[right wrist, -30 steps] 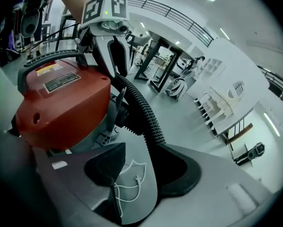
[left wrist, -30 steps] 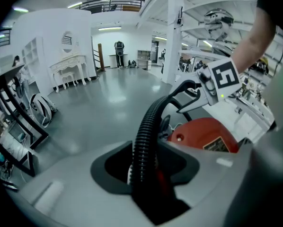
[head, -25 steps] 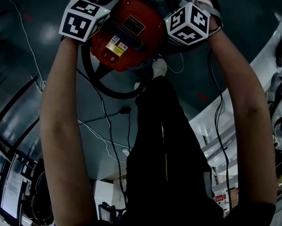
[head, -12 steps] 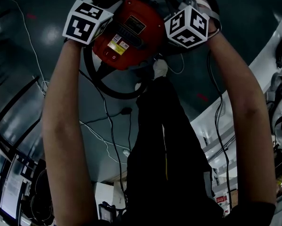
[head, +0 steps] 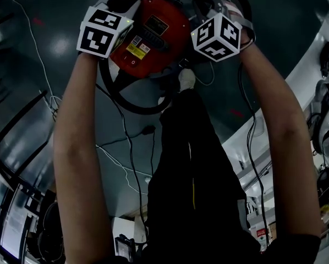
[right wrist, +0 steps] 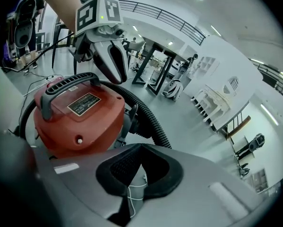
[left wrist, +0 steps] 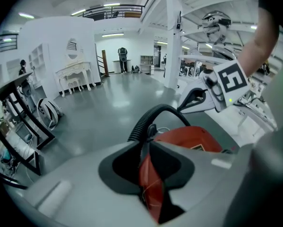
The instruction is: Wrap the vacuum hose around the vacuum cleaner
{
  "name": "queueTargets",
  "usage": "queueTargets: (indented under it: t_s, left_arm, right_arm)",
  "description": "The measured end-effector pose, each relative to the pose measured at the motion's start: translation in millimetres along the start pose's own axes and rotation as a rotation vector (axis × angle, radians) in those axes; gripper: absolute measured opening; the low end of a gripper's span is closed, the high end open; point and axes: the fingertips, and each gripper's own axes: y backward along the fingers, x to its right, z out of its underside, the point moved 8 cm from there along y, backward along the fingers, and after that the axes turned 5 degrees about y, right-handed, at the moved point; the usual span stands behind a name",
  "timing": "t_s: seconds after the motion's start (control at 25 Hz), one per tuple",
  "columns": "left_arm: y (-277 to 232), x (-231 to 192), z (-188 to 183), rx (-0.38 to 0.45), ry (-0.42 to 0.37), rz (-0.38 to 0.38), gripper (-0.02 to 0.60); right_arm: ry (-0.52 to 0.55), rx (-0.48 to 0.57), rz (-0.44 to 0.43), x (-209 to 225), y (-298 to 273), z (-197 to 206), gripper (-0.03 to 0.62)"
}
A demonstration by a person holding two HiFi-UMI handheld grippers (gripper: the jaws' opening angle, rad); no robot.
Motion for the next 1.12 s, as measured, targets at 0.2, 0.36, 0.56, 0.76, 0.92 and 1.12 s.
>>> queueTargets:
  t_s: [0.2, 0.36, 0.56, 0.76, 0.92, 1.12]
  left_arm:
    - [13.7, 13.1, 4.2, 0.014, -0.022, -0.029, 0.011]
    - [25.6, 28.6, 6.9, 0.021, -0.008, -0.008, 0.011]
    - [44.3, 48.8, 17.7, 0.041, -0.012, 0.017, 0.011]
    - [65.5, 67.1, 35.9, 0.053, -0.019, 0.040, 0.011]
    - [84.0, 82.1, 52.1, 0.053, -0.029, 0.046, 0.011]
    - [104.4, 100.9, 74.3, 0.032, -0.019, 0.053, 0.011]
  right_arm:
    - [-0.018, -0.021, -0.039, -18.3, 12.1, 3.4, -0.005]
    - [-0.043, -0.027, -0.037, -29.8, 26.3, 4.6, -0.005]
    - [-0.070, -0.039, -0.023, -50.3, 45.9, 6.0, -0.005]
    - [-0.109, -0.057, -0.033, -80.6, 63.4, 9.7, -0.005]
    - [-0.178, -0.080, -0.006, -100.6, 79.6, 14.5, -0.005]
    - [-0.227, -0.111, -0.027, -132.5, 100.4, 20.2, -0.005]
